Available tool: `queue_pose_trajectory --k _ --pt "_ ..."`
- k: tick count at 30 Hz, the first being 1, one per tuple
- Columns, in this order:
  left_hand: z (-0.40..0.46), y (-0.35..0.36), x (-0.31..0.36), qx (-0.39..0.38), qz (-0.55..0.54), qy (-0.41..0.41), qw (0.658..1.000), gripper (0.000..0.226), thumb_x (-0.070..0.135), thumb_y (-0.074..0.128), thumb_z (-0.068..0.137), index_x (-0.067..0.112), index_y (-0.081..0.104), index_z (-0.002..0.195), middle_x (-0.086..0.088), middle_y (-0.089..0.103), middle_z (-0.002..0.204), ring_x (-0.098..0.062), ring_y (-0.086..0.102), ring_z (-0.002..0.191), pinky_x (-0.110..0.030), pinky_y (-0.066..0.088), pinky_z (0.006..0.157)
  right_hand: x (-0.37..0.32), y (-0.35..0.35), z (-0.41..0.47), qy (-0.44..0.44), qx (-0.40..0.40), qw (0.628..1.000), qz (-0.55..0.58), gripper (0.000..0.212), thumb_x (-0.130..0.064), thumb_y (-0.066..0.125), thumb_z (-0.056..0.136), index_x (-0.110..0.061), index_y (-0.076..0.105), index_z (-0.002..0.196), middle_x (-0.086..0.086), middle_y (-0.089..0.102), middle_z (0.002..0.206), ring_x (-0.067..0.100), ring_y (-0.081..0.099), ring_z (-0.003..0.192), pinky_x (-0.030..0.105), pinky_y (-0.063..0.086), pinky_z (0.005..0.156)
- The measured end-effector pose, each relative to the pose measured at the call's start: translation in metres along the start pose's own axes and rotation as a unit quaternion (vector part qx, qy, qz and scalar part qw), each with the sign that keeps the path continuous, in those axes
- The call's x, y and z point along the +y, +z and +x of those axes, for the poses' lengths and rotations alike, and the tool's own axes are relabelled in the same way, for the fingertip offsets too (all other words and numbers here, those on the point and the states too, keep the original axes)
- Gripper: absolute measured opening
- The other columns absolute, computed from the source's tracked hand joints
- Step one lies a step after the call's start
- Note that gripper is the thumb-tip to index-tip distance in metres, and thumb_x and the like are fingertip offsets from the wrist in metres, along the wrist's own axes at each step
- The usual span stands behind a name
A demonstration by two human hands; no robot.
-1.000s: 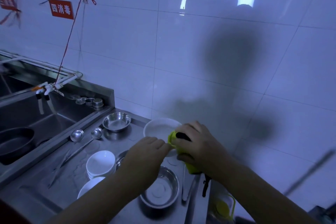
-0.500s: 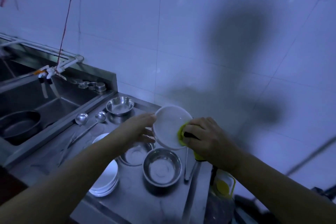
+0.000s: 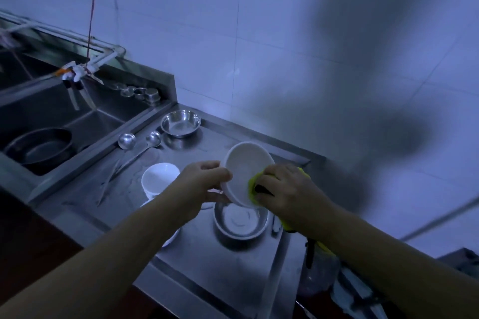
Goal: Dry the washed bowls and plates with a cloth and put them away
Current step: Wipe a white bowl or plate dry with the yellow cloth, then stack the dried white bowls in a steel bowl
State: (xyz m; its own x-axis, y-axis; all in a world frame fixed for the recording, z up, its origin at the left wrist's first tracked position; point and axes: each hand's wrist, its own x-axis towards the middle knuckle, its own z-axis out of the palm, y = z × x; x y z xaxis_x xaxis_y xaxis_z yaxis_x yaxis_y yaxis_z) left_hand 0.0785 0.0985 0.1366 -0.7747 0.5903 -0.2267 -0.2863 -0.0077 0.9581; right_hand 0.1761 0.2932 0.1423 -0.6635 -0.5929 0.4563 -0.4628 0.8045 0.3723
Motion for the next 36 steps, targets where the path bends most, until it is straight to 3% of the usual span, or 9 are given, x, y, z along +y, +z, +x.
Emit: queue_pose_trajectory --k 6,9,13,19,23,25,29,32,36 --pt "0.004 -0.01 -0.021 0.035 -0.018 0.003 0.999 0.029 0.023 0.071 0.053 0.012 0.073 0.08 -0.01 0.07 0.077 -0.021 0.069 0.071 -0.042 0.058 0.068 -0.03 0.019 0.019 0.092 -0.02 0.991 0.095 0.021 -0.013 0.086 0.063 -0.009 0.073 0.079 0.009 0.07 0.087 0.029 0.065 0.077 0.041 0.056 0.059" --pt "0.005 -0.014 -0.03 0.046 -0.045 0.005 0.998 0.034 0.025 0.073 0.053 0.016 0.07 0.085 -0.006 0.071 0.081 -0.02 0.069 0.071 -0.035 0.056 0.063 -0.044 0.026 0.028 0.165 -0.008 0.972 0.165 0.03 -0.013 0.086 0.063 -0.004 0.072 0.088 0.013 0.07 0.093 0.031 0.064 0.081 0.044 0.056 0.066" --pt "0.006 -0.021 -0.035 0.041 -0.041 -0.004 0.998 0.049 0.026 0.077 0.056 0.009 0.062 0.099 -0.005 0.07 0.081 -0.02 0.069 0.075 -0.039 0.058 0.071 -0.05 0.034 0.028 0.216 0.015 0.945 0.246 0.038 -0.012 0.083 0.067 0.0 0.071 0.101 0.017 0.067 0.103 0.036 0.062 0.092 0.043 0.053 0.079" --pt "0.008 -0.047 -0.038 0.154 -0.048 0.017 0.987 0.013 -0.001 0.057 0.084 0.01 0.059 0.09 -0.007 0.063 0.083 -0.011 0.066 0.065 -0.022 0.054 0.054 -0.057 0.049 -0.02 0.309 0.063 0.901 0.298 0.032 -0.013 0.075 0.077 -0.002 0.07 0.106 0.017 0.064 0.107 0.032 0.057 0.099 0.033 0.047 0.086" --pt "0.005 -0.065 -0.056 0.168 -0.043 0.006 0.985 0.011 0.002 0.054 0.087 0.01 0.059 0.092 -0.01 0.059 0.09 -0.015 0.063 0.074 -0.024 0.055 0.059 -0.099 0.079 -0.067 0.388 -0.002 0.866 0.316 0.034 -0.007 0.081 0.071 -0.004 0.072 0.104 0.015 0.064 0.105 0.028 0.056 0.099 0.023 0.042 0.087" --pt "0.004 -0.064 -0.07 0.17 -0.049 -0.002 0.984 0.011 0.002 0.053 0.087 0.01 0.059 0.093 -0.008 0.061 0.09 -0.014 0.065 0.075 -0.025 0.055 0.059 -0.131 0.097 -0.087 0.403 -0.043 0.853 0.328 0.035 -0.003 0.083 0.069 -0.001 0.071 0.103 0.017 0.063 0.103 0.031 0.058 0.096 0.026 0.045 0.085" --pt "0.002 -0.06 -0.099 0.171 -0.062 -0.032 0.983 0.014 0.002 0.055 0.086 0.012 0.062 0.092 -0.001 0.066 0.085 -0.005 0.068 0.069 -0.024 0.055 0.058 -0.179 0.127 -0.115 0.351 -0.148 0.857 0.348 0.04 -0.013 0.081 0.07 0.0 0.069 0.105 0.019 0.063 0.11 0.031 0.054 0.105 0.041 0.053 0.084" --pt "0.004 -0.06 -0.114 0.174 -0.077 -0.062 0.98 0.01 0.006 0.061 0.082 0.011 0.064 0.089 0.002 0.069 0.079 -0.008 0.069 0.07 -0.024 0.055 0.058 -0.19 0.137 -0.12 0.278 -0.266 0.877 0.286 0.053 -0.029 0.089 0.061 -0.011 0.072 0.107 0.015 0.065 0.118 0.036 0.063 0.109 0.049 0.055 0.083" --pt "0.007 -0.056 -0.13 0.173 -0.093 -0.104 0.975 0.009 0.007 0.062 0.084 0.009 0.067 0.091 -0.007 0.07 0.089 -0.018 0.071 0.078 -0.027 0.056 0.061 -0.182 0.139 -0.121 0.283 -0.315 0.85 0.314 0.039 -0.034 0.063 0.088 -0.018 0.062 0.124 0.009 0.05 0.14 0.031 0.042 0.133 0.051 0.034 0.106"
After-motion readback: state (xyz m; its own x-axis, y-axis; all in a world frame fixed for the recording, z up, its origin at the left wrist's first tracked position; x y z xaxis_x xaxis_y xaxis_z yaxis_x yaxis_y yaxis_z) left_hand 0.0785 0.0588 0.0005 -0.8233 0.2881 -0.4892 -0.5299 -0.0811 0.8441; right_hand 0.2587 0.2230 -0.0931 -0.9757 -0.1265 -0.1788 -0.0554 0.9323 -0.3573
